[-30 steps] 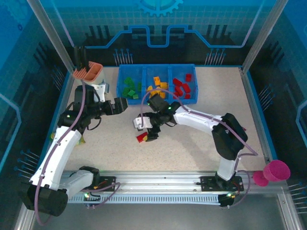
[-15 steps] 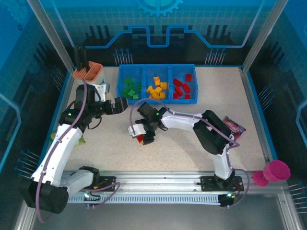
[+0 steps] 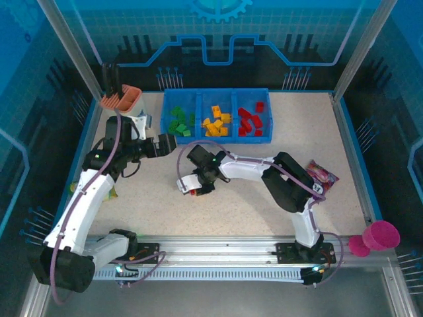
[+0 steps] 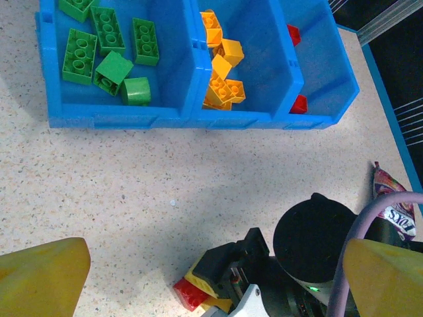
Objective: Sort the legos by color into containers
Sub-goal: Pick up the lego from the bottom-center of the table, then place the lego in the container.
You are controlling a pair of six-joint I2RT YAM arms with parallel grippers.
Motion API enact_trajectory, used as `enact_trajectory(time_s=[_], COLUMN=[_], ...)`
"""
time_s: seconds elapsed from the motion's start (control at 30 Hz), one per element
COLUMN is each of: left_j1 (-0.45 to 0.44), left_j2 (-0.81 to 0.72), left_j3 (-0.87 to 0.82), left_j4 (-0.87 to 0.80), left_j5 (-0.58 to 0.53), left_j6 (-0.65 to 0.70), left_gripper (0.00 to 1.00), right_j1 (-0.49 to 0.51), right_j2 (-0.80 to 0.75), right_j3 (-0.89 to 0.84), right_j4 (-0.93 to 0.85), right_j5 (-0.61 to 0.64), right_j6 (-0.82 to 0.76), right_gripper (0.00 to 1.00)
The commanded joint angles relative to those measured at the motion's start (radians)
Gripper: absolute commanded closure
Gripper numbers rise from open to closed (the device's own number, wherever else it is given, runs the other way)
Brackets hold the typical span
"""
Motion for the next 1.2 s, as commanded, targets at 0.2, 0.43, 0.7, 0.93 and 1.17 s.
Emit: enact_trajectory(time_s=[0.2,0.43,0.7,0.93,1.17], left_j1=[0.018,0.024,0.024,0.024,0.024], left_j2=[0.004,0.049,0.094,0.127,0.158], left_j3=[0.022,0.045,0.089,0.101,0.117], left_j4=[0.000,0.004,-0.012,-0.006,-0.011], left_j5=[-0.007,0.019,-0.002,-0.009,-0.018], left_j6=[0.023,0.015,0.023,0.011,0.008], left_gripper=[0.01,0.01,0.01,0.01,0.01], right_j1=[-0.264,-0.536,-0.694,-0.700,-0.675], right_j2=[-0.368,-0.509,-0.318,-0.082,0.140], right_j3=[-0.202,-0.184,0.022,0.185,0.370], right_j4=[0.000,0.054,0.082,0.087,0.100], right_j5=[0.155,0.172,0.135,0.113,0.135], right_j6=[0.118,0.130,0.148,0.147,0.162], right_gripper=[0.81,0.80,0.80,0.78,0.78])
